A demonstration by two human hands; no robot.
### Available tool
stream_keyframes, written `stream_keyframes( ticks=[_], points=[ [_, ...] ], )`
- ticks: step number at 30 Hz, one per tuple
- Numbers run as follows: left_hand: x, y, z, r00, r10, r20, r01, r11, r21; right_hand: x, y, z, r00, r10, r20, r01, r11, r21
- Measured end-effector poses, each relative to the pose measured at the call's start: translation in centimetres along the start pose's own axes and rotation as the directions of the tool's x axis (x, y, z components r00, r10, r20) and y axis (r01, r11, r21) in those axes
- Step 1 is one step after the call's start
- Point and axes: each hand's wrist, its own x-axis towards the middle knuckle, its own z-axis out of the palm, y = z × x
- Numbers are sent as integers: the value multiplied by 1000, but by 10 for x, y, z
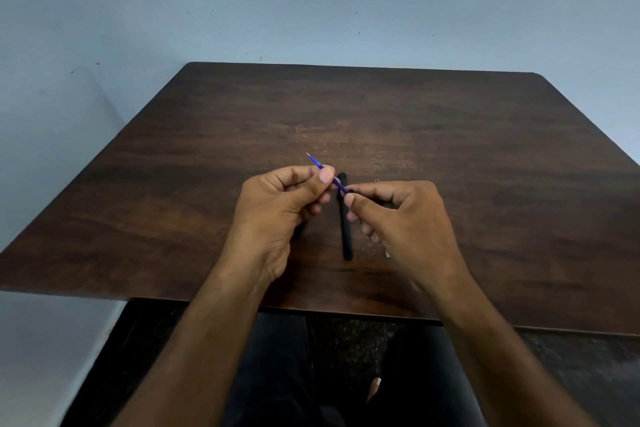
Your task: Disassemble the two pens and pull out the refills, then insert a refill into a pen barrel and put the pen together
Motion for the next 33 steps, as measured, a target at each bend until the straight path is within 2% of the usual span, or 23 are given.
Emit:
stream_keyframes(
  ticks=[11, 18, 23, 25, 27, 30, 33],
  points=[
    [2, 15, -8, 972, 183, -149, -180, 983, 34, 0, -5, -5, 997, -68, 26, 69, 997, -18],
    [11, 34, -22, 953, 212, -216, -222, 975, -24, 0, -4, -2, 999, -23, 42, 23, 1000, -3],
    [23, 50, -45, 957, 203, -209, -210, 978, -12, 1, -3, 0, 998, -21, 56, 22, 1000, -22],
    [28, 54, -57, 972, 161, -170, -148, 985, 85, 1, -3, 1, 998, -25, 56, 27, 999, -35],
    [31, 55, -64, 983, 103, -151, -59, 961, 269, 1, -3, 2, 998, -32, 52, 34, 999, -38],
    [37, 50, -68, 978, 48, -203, 76, 822, 564, 0, -2, 4, 998, -29, 49, 31, 999, -23],
    [46, 41, -68, 963, 39, -266, 174, 665, 727, 0, -1, 7, 998, -21, 53, 22, 1000, -9]
  ],
)
